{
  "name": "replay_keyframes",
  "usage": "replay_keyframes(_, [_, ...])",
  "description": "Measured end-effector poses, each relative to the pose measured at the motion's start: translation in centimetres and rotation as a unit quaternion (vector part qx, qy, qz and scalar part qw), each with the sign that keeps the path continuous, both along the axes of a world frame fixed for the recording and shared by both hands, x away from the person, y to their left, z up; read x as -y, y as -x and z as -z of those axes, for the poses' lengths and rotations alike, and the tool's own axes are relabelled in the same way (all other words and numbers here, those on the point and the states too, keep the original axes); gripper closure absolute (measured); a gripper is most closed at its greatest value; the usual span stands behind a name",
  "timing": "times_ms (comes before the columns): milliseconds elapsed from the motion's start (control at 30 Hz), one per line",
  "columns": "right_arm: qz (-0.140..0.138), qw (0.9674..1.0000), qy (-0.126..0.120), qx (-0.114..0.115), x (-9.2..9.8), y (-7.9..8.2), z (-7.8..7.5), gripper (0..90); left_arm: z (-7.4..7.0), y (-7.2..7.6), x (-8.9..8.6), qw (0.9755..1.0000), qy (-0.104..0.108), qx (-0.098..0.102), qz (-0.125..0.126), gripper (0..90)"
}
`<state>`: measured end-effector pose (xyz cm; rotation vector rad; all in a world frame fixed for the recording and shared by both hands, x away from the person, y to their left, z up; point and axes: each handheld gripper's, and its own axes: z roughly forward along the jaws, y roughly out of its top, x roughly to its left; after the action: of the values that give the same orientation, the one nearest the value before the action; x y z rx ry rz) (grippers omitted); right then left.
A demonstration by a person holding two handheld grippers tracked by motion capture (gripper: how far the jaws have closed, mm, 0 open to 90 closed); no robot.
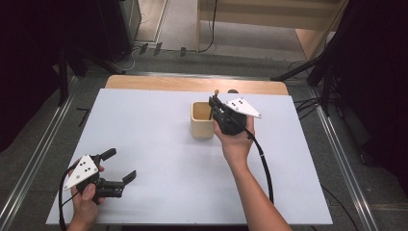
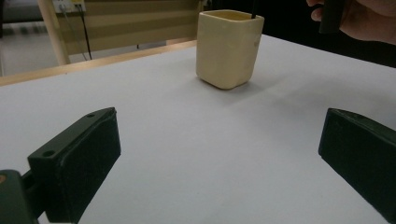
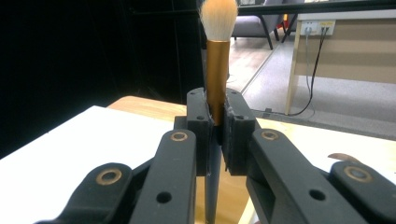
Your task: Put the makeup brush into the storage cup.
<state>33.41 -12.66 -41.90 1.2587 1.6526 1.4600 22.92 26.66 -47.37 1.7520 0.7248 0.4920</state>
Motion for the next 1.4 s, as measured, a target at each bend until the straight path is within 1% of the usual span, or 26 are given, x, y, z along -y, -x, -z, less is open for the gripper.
replay_keyframes(100, [0.003, 1.0000, -0.003, 0.002, -0.1, -0.1, 0.4, 84.5, 0.0, 0.0, 0.0, 1.0000, 0.000, 0.001, 0.000, 0.0])
replay_keyframes(300, [0.008, 0.9999, 0.002, -0.010, 0.0, -0.2, 1.3, 84.5, 0.0, 0.0, 0.0, 1.0000, -0.001, 0.001, 0.001, 0.0])
replay_keyframes(467, [0.008, 0.9998, 0.010, -0.016, 0.0, -0.3, 1.8, 84.5, 0.0, 0.0, 0.1, 1.0000, -0.001, 0.001, 0.001, 0.0])
replay_keyframes(500, [0.008, 0.9997, 0.017, -0.019, -0.1, -0.3, 2.0, 84.5, 0.0, 0.0, 0.1, 1.0000, -0.002, 0.001, 0.002, 0.0])
replay_keyframes(633, [0.005, 0.9995, 0.024, -0.020, -0.4, -0.4, 2.3, 84.5, 0.0, 0.0, 0.1, 1.0000, -0.004, 0.001, 0.002, 0.0])
replay_keyframes(767, [0.005, 0.9995, 0.021, -0.024, -0.6, -0.4, 2.8, 84.5, 0.0, 0.0, 0.1, 1.0000, -0.005, 0.002, 0.003, 0.0])
replay_keyframes(867, [0.005, 0.9993, 0.024, -0.028, -0.7, -0.5, 3.1, 84.5, 0.0, 0.0, 0.1, 1.0000, -0.004, 0.002, 0.002, 0.0])
replay_keyframes(900, [0.004, 0.9991, 0.028, -0.030, -0.7, -0.5, 3.4, 84.4, 0.0, 0.0, 0.1, 1.0000, -0.004, 0.002, 0.002, 0.0])
replay_keyframes(1033, [0.004, 0.9989, 0.030, -0.034, -0.7, -0.5, 3.5, 83.9, 0.0, 0.0, 0.1, 1.0000, -0.004, 0.002, 0.002, 0.0])
replay_keyframes(1067, [0.000, 0.9990, 0.029, -0.033, -0.7, -0.5, 3.5, 80.7, 0.0, 0.0, 0.1, 1.0000, -0.004, 0.002, 0.002, 0.0])
replay_keyframes(1100, [0.000, 0.9992, 0.026, -0.030, -0.6, -0.5, 3.4, 74.2, 0.0, 0.0, 0.1, 1.0000, -0.004, 0.002, 0.003, 0.0])
replay_keyframes(1200, [-0.004, 0.9997, 0.022, -0.006, -0.5, 0.0, 2.7, 49.6, 0.0, 0.0, 0.1, 1.0000, -0.004, 0.002, 0.003, 0.0])
replay_keyframes(1233, [-0.003, 0.9997, 0.023, -0.007, -0.6, 0.1, 2.5, 40.3, 0.0, 0.0, 0.1, 1.0000, -0.004, 0.002, 0.003, 0.0])
replay_keyframes(1267, [-0.003, 0.9997, 0.023, -0.007, -0.6, 0.1, 2.5, 40.3, 0.0, 0.0, 0.1, 1.0000, -0.004, 0.002, 0.003, 0.0])
replay_keyframes(1300, [-0.005, 0.9996, 0.026, -0.010, -0.6, 0.3, 2.3, 33.8, 0.0, 0.0, 0.1, 1.0000, -0.004, 0.003, 0.003, 0.0])
replay_keyframes(1333, [0.003, 0.9989, 0.038, -0.026, -0.5, 0.7, 2.0, 17.0, 0.0, 0.0, 0.1, 1.0000, -0.004, 0.003, 0.002, 0.0])
replay_keyframes(1367, [0.006, 0.9986, 0.042, -0.032, -0.3, 0.9, 1.8, 12.0, 0.0, 0.0, 0.1, 1.0000, -0.002, 0.004, 0.002, 0.0])
replay_keyframes(1400, [0.006, 0.9986, 0.042, -0.032, -0.3, 0.9, 1.8, 12.0, 0.0, 0.0, 0.1, 1.0000, -0.002, 0.004, 0.002, 0.0])
